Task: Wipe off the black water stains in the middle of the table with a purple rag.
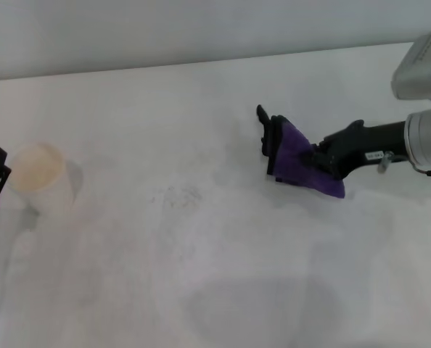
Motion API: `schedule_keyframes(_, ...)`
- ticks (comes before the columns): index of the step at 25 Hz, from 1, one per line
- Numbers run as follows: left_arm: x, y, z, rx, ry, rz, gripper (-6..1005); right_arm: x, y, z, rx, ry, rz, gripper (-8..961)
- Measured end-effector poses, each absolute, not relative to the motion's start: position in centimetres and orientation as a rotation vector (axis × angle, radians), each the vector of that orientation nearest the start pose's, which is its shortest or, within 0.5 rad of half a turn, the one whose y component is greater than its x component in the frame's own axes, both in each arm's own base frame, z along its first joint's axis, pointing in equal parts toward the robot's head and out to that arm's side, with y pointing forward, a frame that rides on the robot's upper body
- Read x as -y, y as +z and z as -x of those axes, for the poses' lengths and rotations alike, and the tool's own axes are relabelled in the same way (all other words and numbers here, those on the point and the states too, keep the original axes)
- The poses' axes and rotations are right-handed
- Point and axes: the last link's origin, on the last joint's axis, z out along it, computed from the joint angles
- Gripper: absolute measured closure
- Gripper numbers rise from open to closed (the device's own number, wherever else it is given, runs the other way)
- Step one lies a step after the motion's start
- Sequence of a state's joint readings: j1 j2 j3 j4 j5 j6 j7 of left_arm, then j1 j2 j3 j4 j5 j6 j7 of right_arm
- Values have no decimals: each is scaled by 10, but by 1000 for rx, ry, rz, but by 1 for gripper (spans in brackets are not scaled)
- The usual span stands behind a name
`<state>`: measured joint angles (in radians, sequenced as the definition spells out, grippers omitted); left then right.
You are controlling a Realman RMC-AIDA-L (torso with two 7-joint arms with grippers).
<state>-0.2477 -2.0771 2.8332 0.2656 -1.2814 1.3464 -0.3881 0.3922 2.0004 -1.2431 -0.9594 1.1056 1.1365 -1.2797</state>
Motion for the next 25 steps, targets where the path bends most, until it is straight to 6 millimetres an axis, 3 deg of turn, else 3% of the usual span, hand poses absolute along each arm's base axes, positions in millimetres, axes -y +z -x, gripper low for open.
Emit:
schedule_keyframes(9,-255,-40,339,854,-973,1540,111,-345,-11,-286,-706,71,2648,873)
schedule_keyframes(14,-254,-39,341,859,-971,1533,112,-345,-9,-283,-688,105,2648,766)
schedule_keyframes(20,-253,-37,343,861,-971,1527,111,-348,3,-272,-654,221,2616,417)
schedule_keyframes(25,-255,-37,342,856,-976,1530,112,-347,28,-264,-624,503,2559,204)
